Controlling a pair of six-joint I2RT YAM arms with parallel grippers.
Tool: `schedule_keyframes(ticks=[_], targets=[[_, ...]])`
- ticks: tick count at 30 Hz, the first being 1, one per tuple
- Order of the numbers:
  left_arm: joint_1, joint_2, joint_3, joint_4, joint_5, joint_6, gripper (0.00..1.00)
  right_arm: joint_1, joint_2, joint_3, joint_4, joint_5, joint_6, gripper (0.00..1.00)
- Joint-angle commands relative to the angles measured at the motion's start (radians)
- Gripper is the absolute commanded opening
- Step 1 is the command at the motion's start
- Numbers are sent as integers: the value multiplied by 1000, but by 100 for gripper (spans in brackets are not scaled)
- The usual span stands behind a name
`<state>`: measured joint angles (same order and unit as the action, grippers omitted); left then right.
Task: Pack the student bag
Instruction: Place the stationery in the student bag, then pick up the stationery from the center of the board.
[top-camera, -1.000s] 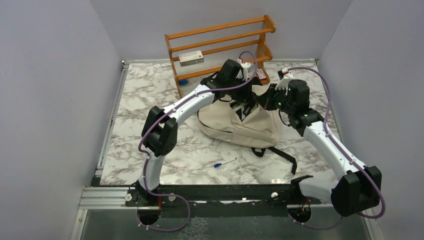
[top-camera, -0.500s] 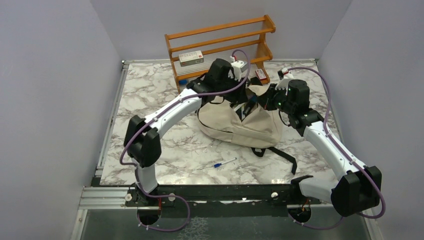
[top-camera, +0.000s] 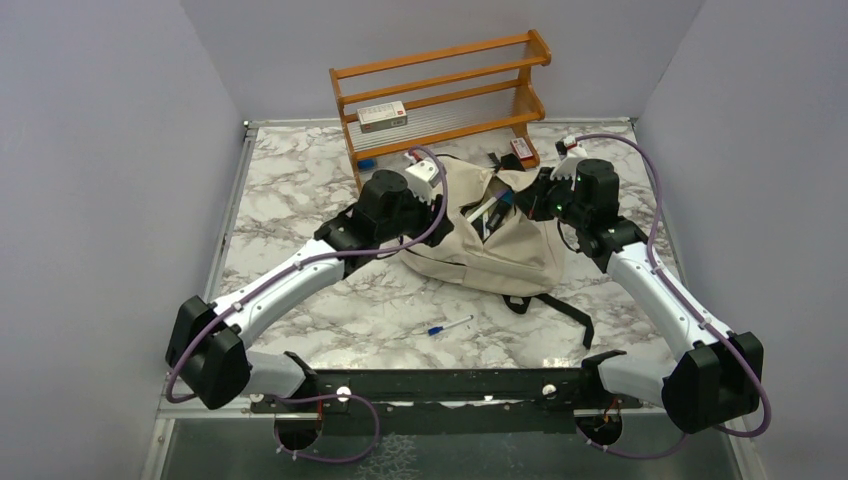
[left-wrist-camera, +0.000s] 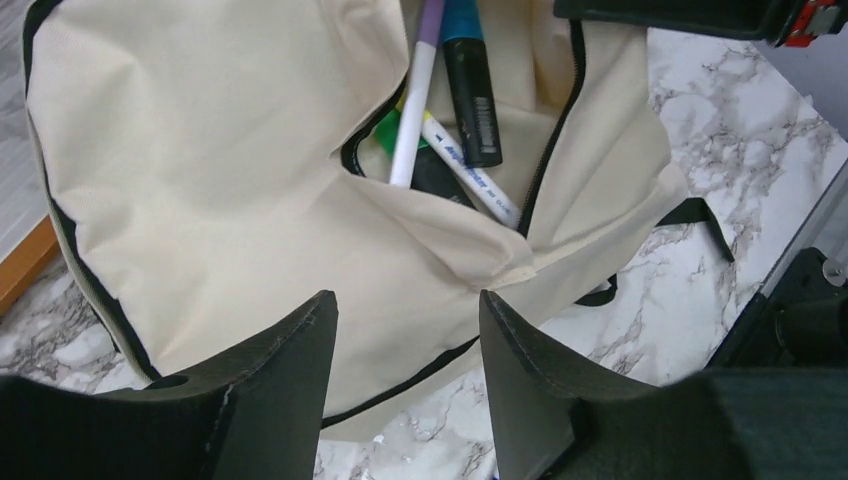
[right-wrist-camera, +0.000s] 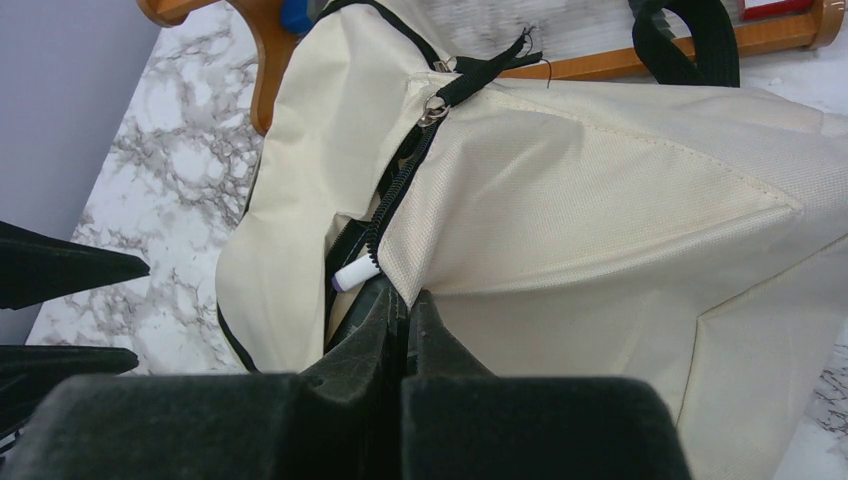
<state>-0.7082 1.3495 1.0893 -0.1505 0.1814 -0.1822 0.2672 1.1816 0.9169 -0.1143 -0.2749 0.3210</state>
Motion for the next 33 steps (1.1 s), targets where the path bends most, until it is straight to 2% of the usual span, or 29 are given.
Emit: schedule_keyframes(ticks=[1,7,10,15,18,24,33], targets=[[5,-86,-93,79,-25,-20,56,0,-26,19,33,5,-11,1],[4,-177,-278,182,180,37,58,0,-31,15,32,0,-8,1],[3,-190,-327,156,292,133,63,0,-29,14,37,0,-8,1],[2,-130,-318,65,352,242,62,0,-29,12,38,-5,-2,1],[-27,-79,-290,11,292,270,58,0,-31,4,38,-8,4,1],[-167,20,-230,-98,95,299,58,0,-18,8,39,-4,3,1],[-263,156,-168,-166,-14,271,55,0,-20,5,35,-13,8,1]])
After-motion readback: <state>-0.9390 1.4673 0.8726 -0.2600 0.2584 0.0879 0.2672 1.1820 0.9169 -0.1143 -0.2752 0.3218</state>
